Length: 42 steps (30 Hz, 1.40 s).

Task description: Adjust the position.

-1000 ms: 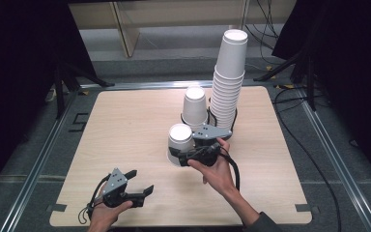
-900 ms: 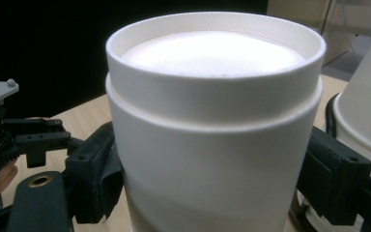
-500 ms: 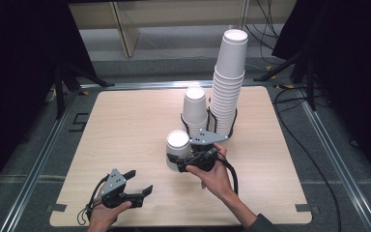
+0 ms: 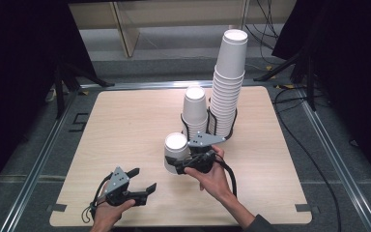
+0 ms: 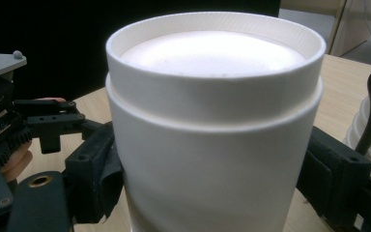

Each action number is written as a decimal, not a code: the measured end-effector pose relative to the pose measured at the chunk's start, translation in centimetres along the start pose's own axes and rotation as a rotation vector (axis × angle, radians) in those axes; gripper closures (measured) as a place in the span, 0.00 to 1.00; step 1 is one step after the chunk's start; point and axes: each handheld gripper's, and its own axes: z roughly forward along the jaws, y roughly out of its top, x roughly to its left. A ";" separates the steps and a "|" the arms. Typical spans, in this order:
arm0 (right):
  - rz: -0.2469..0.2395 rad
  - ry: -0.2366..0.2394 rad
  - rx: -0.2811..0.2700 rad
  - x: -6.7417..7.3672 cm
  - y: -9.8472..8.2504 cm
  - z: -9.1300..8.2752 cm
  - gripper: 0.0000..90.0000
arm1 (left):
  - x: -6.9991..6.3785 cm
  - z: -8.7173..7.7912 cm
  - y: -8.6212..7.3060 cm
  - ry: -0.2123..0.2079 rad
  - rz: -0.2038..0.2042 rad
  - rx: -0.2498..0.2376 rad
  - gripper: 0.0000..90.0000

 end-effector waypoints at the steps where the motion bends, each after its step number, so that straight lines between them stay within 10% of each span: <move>1: -0.001 0.000 0.001 0.0 0.0 0.0 0.22 | -0.2 0.1 0.0 -0.001 0.012 -0.002 0.16; 19: -0.020 0.023 0.012 1.0 -0.6 0.8 0.22 | -1.5 2.5 1.0 -0.064 0.088 -0.100 0.16; 42: -0.014 0.172 -0.020 3.2 -0.8 2.1 0.23 | -1.5 3.2 1.0 -0.123 0.068 -0.151 0.01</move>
